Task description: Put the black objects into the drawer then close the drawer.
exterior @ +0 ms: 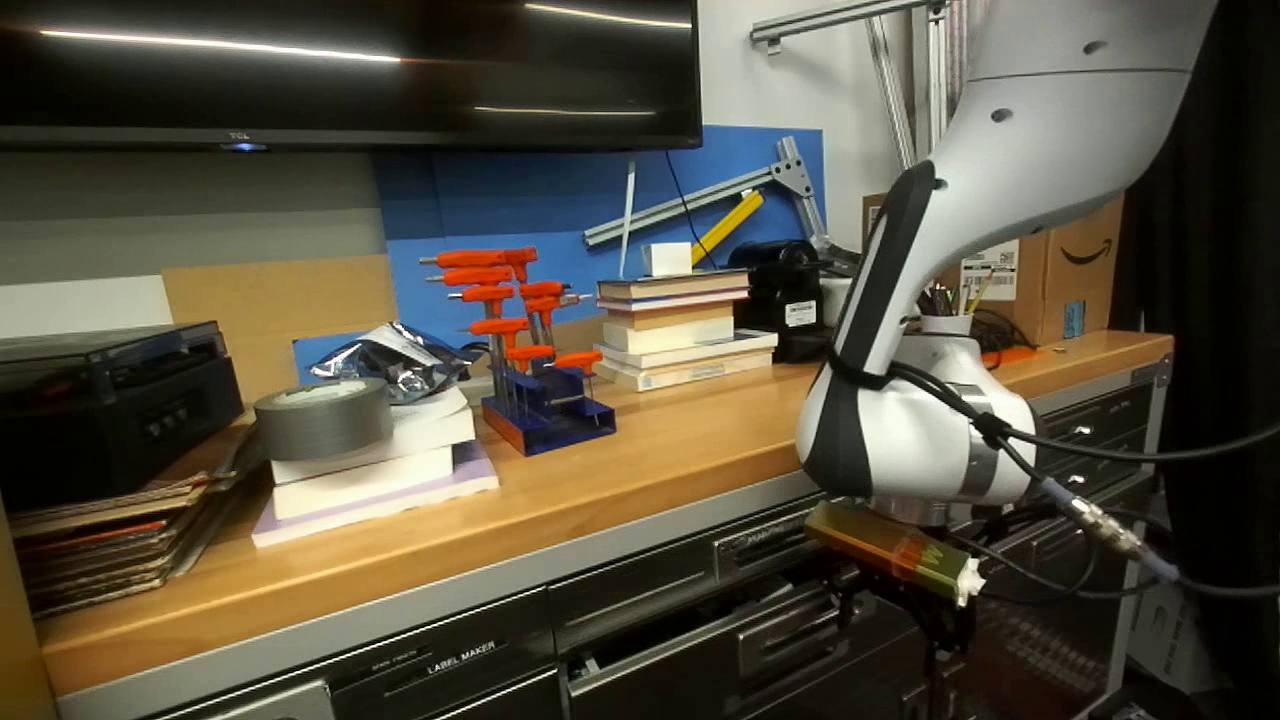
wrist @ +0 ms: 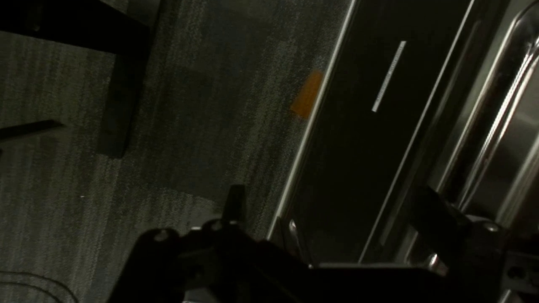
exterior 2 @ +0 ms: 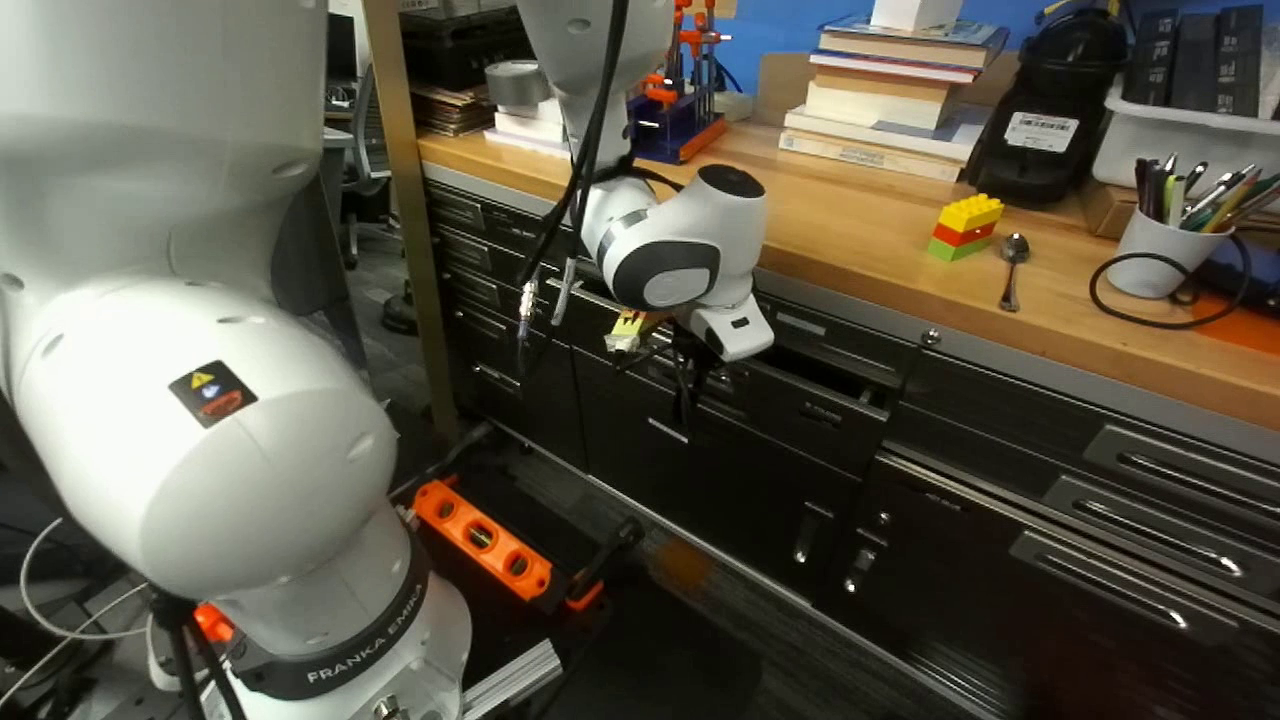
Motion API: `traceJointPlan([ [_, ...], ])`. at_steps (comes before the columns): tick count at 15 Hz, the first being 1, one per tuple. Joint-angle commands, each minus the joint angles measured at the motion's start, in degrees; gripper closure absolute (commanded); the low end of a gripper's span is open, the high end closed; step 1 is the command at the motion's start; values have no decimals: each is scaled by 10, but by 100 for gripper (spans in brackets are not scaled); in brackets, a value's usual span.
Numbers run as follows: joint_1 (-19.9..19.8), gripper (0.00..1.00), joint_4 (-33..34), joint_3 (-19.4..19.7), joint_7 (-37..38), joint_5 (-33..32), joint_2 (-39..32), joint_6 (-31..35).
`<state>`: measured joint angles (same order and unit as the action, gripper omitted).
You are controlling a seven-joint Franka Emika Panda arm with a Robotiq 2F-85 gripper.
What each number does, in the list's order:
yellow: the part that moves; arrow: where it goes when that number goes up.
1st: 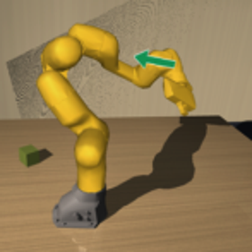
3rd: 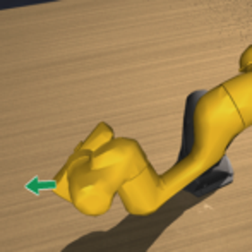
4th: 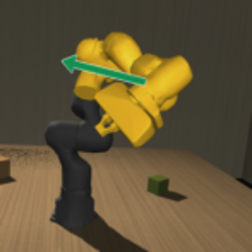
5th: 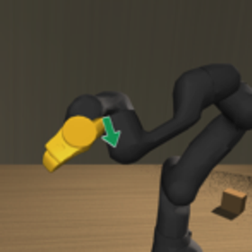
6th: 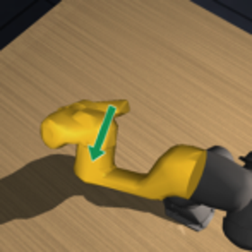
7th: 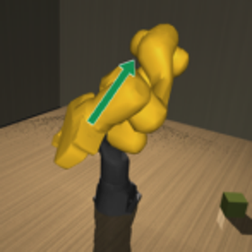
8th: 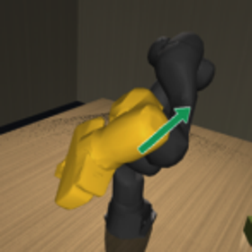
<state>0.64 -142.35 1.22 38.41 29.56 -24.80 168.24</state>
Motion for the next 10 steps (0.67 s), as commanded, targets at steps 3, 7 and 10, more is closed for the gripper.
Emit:
traceJointPlan([
  [3, -47, 0, 87, -64, -36, 26, -91, 89],
  [7, -20, 0, 57, -33, -32, 9, -65, 75],
  [10, 63, 0, 8, 59, 15, -32, -23, 21],
])
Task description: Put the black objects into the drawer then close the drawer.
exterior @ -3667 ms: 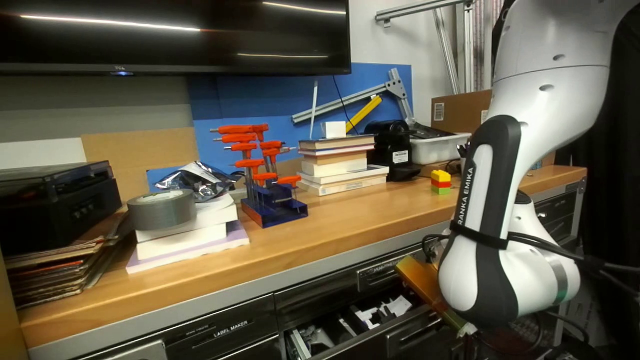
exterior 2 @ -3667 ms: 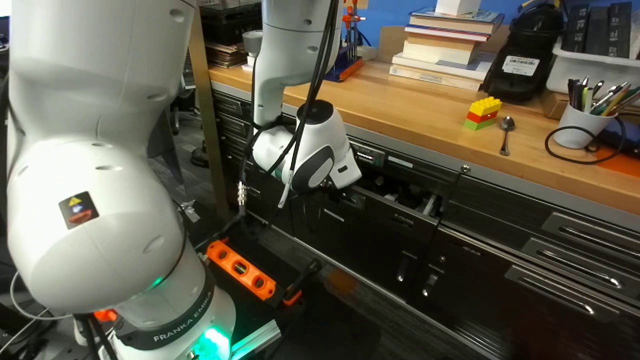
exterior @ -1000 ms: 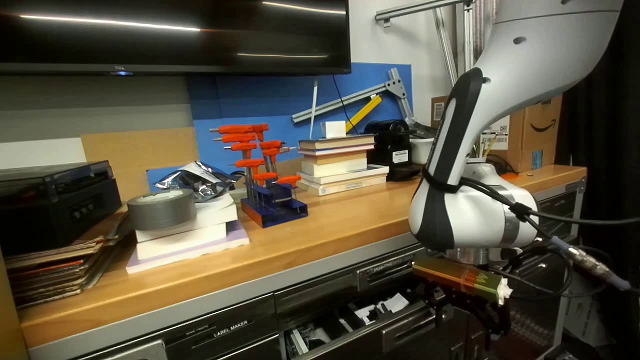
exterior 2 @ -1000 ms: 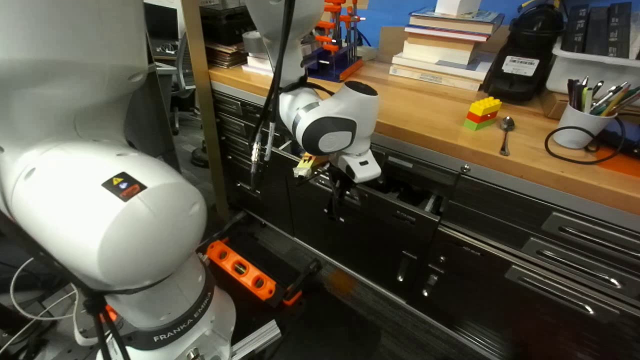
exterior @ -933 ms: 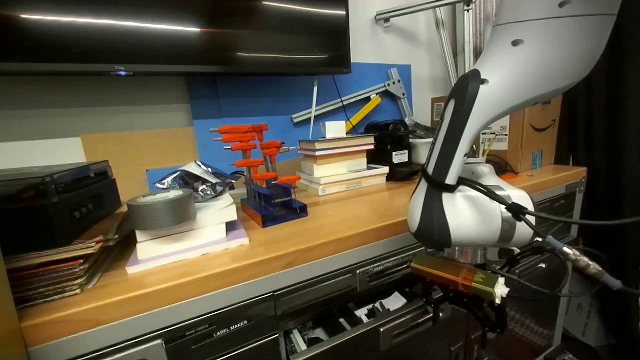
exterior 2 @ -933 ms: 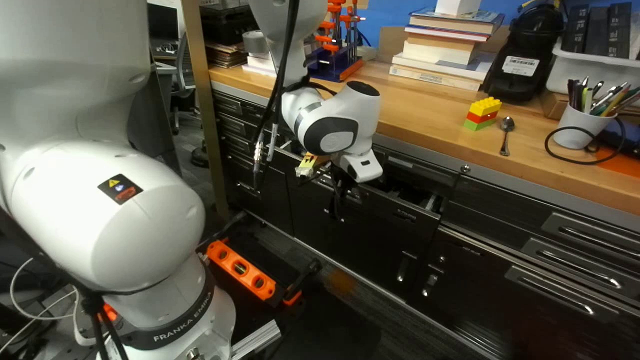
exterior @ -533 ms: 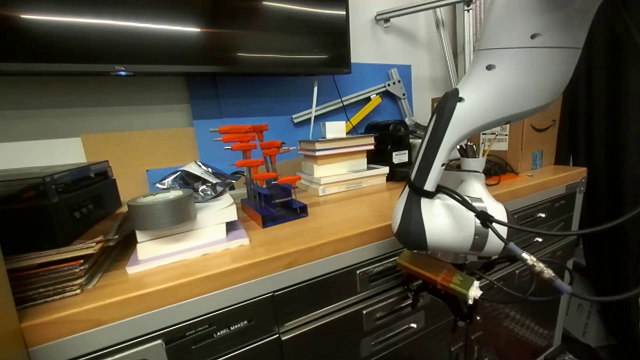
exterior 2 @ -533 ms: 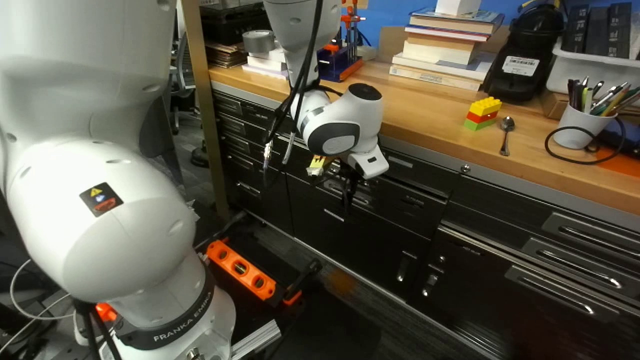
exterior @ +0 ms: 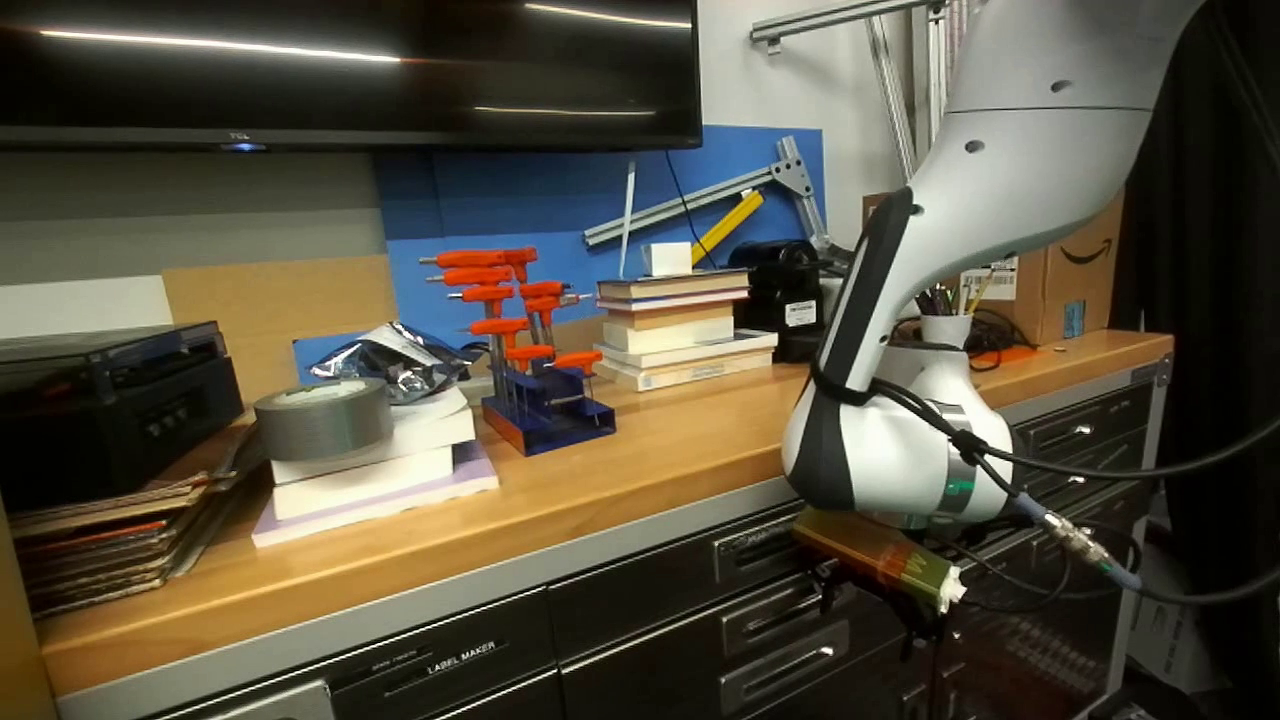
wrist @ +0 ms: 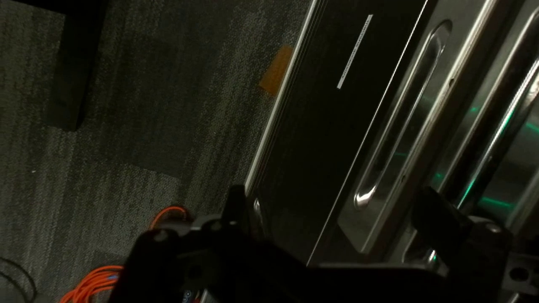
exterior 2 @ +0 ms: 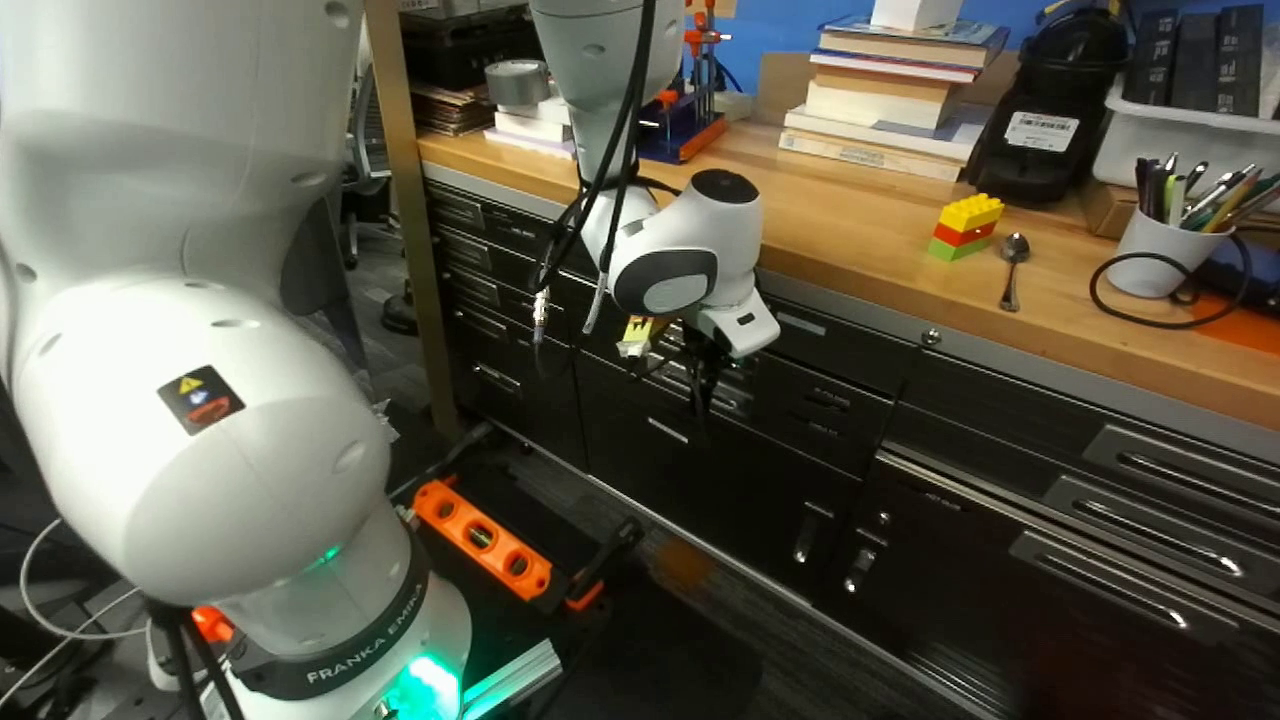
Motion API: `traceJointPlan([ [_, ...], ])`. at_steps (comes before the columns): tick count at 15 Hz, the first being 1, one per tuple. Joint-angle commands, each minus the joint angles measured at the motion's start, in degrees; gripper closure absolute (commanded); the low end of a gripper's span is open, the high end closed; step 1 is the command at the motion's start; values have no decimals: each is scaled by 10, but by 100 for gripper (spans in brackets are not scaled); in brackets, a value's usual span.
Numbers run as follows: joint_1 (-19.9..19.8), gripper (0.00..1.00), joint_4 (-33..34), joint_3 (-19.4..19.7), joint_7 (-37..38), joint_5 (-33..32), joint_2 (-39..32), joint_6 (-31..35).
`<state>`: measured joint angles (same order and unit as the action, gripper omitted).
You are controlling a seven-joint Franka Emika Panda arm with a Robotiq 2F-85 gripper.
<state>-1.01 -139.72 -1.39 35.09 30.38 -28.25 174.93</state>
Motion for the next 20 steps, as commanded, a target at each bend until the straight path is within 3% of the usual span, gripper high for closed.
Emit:
traceJointPlan([
  [1, 122, 0, -37, 130, 74, -61, 29, -72],
  [4, 212, 0, -75, 231, 180, -173, 58, -163],
  [6, 244, 0, -101, 267, 227, -258, 96, -202],
  [9, 260, 0, -120, 289, 285, -395, 159, -250],
  [13, 197, 0, -136, 237, 302, -552, 276, -316],
  [14, 238, 0, -142, 277, 264, -547, 306, -332],
  [15, 154, 0, -139, 196, 253, -565, 334, -354],
  [20, 75, 0, -133, 94, 47, -500, 453, -435],
])
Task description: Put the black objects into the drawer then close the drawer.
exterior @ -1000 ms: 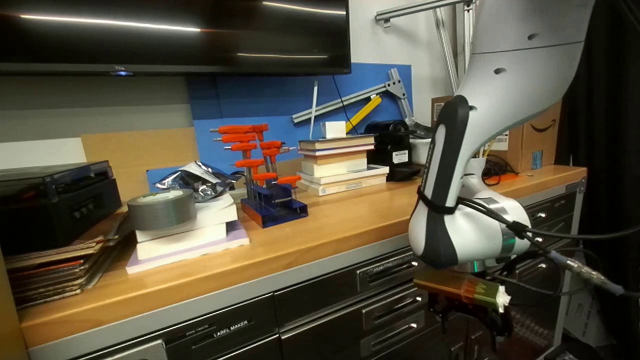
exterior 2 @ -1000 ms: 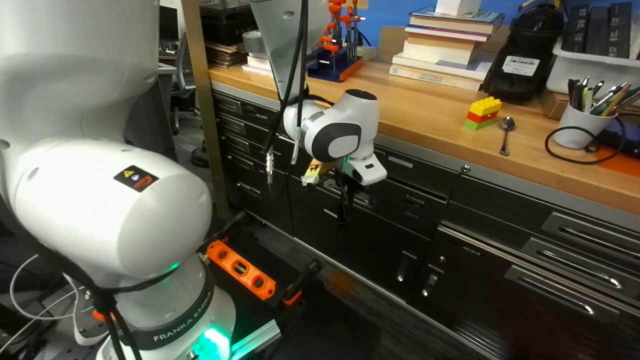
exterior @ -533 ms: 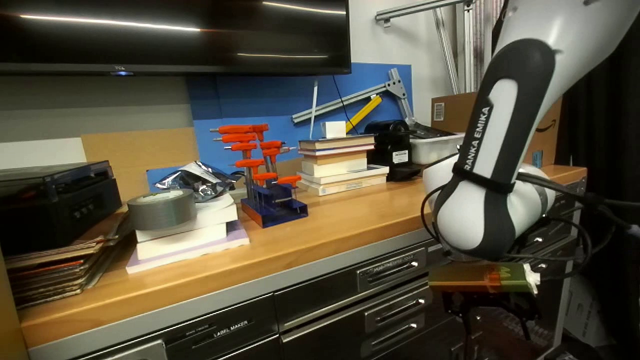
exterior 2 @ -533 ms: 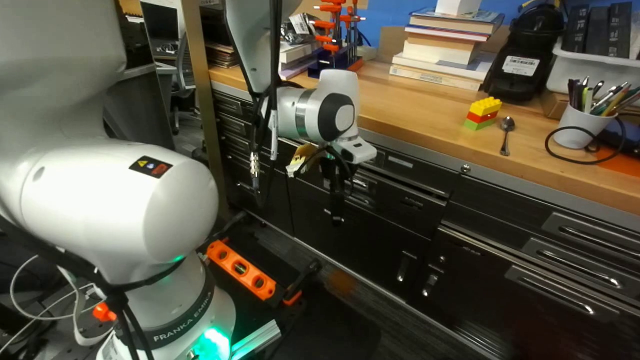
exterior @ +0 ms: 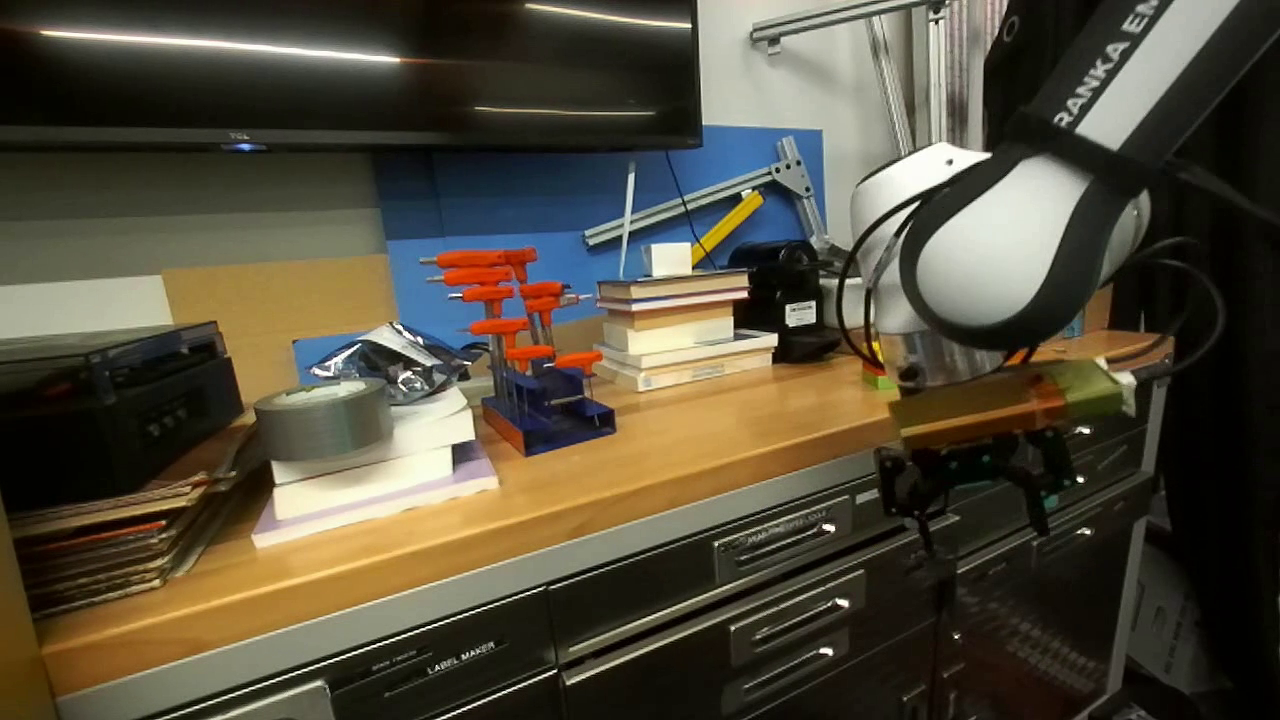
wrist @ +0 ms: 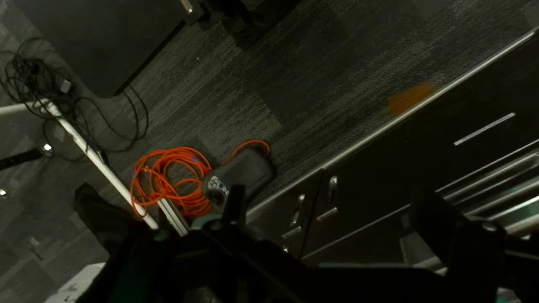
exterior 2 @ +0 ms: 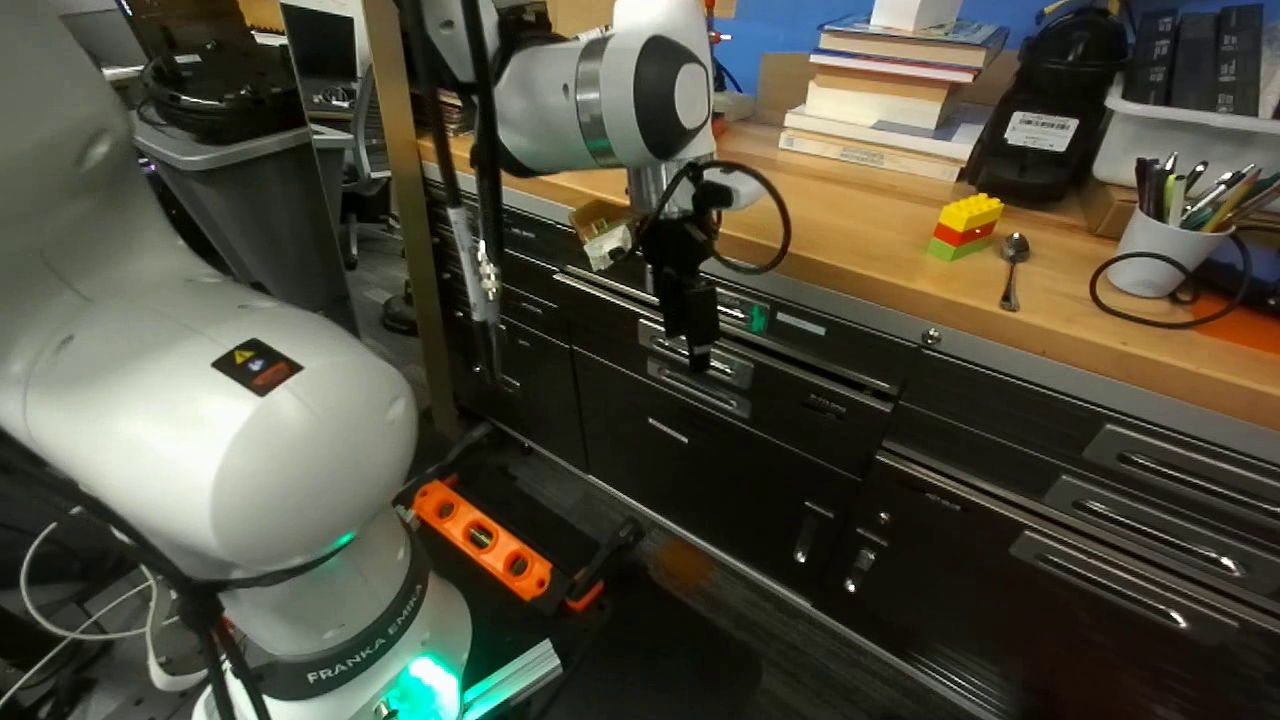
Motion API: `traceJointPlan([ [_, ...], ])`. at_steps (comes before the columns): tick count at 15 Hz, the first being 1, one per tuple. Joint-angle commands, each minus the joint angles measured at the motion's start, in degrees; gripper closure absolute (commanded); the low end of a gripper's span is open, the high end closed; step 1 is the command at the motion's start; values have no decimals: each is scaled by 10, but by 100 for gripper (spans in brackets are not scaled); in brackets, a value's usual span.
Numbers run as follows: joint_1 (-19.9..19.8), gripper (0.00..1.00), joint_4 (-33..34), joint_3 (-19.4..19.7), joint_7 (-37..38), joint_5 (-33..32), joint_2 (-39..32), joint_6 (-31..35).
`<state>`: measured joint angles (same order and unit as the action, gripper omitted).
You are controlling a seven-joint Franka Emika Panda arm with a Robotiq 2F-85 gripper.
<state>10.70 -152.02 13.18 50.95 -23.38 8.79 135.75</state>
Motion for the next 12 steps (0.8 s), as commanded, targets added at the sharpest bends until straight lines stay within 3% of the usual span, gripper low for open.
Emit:
traceJointPlan([
  [1, 1, 0, -5, -11, -149, 44, 105, -64],
  [2, 2, 0, 1, -15, -187, 58, 119, -79],
  [3, -43, 0, 3, -66, -234, 85, 137, -93],
  [8, -62, 0, 16, -107, -386, 148, 219, -178],
  [12, -63, 0, 12, -123, -446, 166, 284, -229],
])
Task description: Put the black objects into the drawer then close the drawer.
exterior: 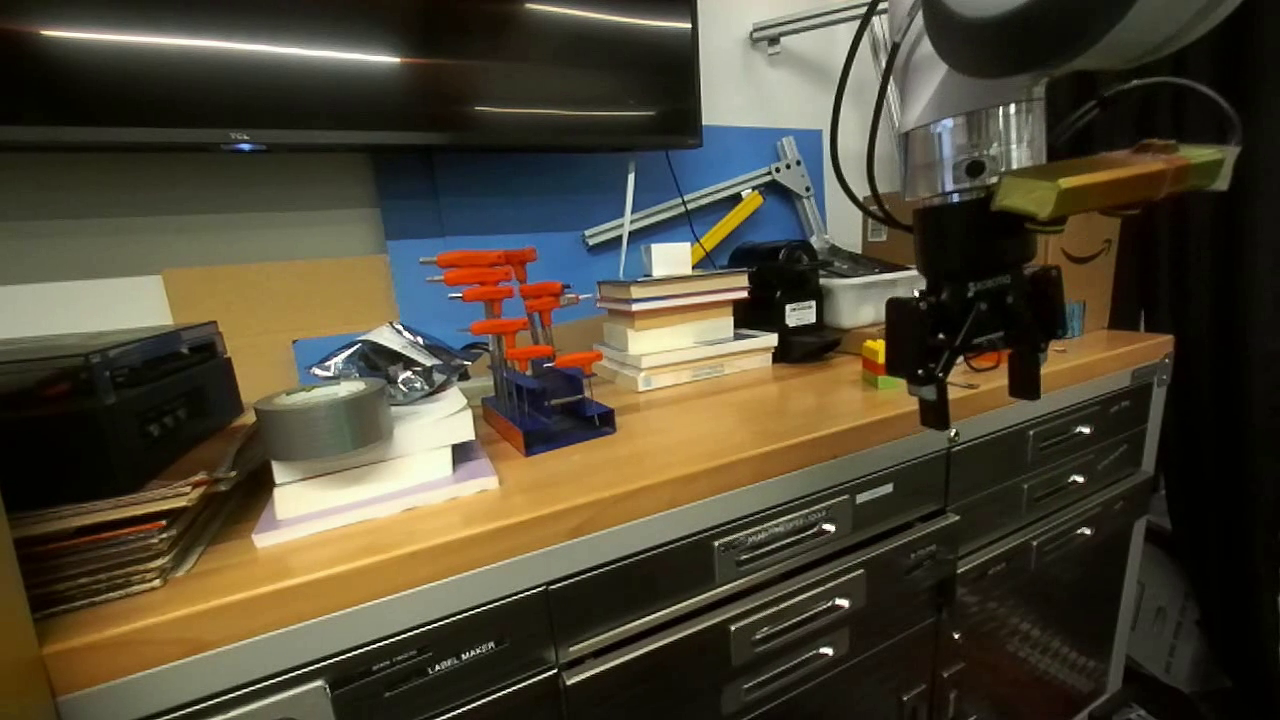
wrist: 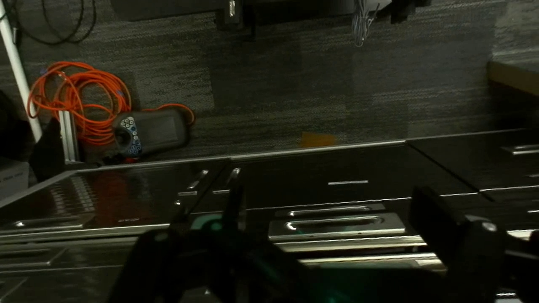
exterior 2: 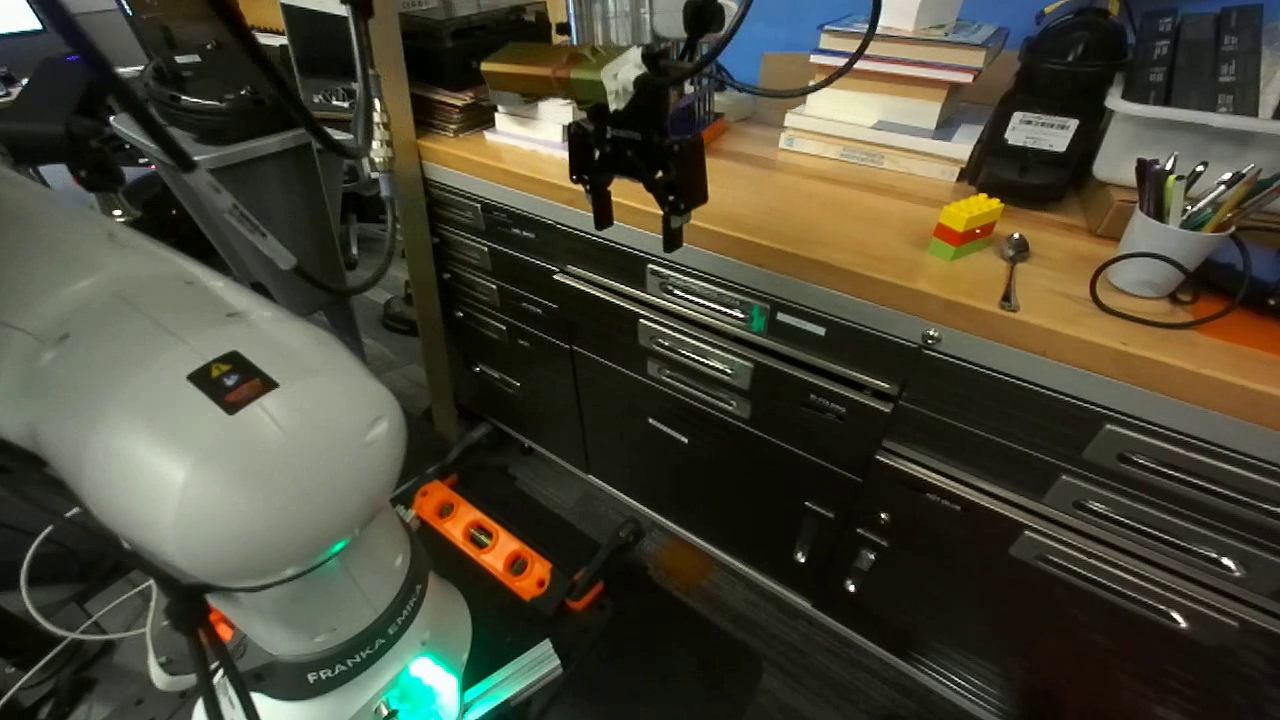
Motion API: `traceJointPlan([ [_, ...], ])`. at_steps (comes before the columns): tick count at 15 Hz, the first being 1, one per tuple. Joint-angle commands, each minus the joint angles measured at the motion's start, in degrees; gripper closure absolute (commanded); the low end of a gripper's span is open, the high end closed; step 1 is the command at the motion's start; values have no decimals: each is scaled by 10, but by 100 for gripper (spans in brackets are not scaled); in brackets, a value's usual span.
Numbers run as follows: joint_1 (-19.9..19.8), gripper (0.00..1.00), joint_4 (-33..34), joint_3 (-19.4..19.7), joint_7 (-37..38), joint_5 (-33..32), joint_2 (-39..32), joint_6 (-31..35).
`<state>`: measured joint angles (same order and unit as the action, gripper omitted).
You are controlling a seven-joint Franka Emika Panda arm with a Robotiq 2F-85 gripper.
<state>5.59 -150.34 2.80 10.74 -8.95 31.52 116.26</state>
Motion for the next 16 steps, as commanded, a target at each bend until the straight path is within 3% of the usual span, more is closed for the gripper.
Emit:
traceJointPlan([
  [1, -14, 0, -11, -17, -52, 27, 79, -39],
  [10, -29, 0, -57, -11, -52, 91, 180, -38],
  [16, -41, 0, -62, -20, -46, 93, 177, -36],
])
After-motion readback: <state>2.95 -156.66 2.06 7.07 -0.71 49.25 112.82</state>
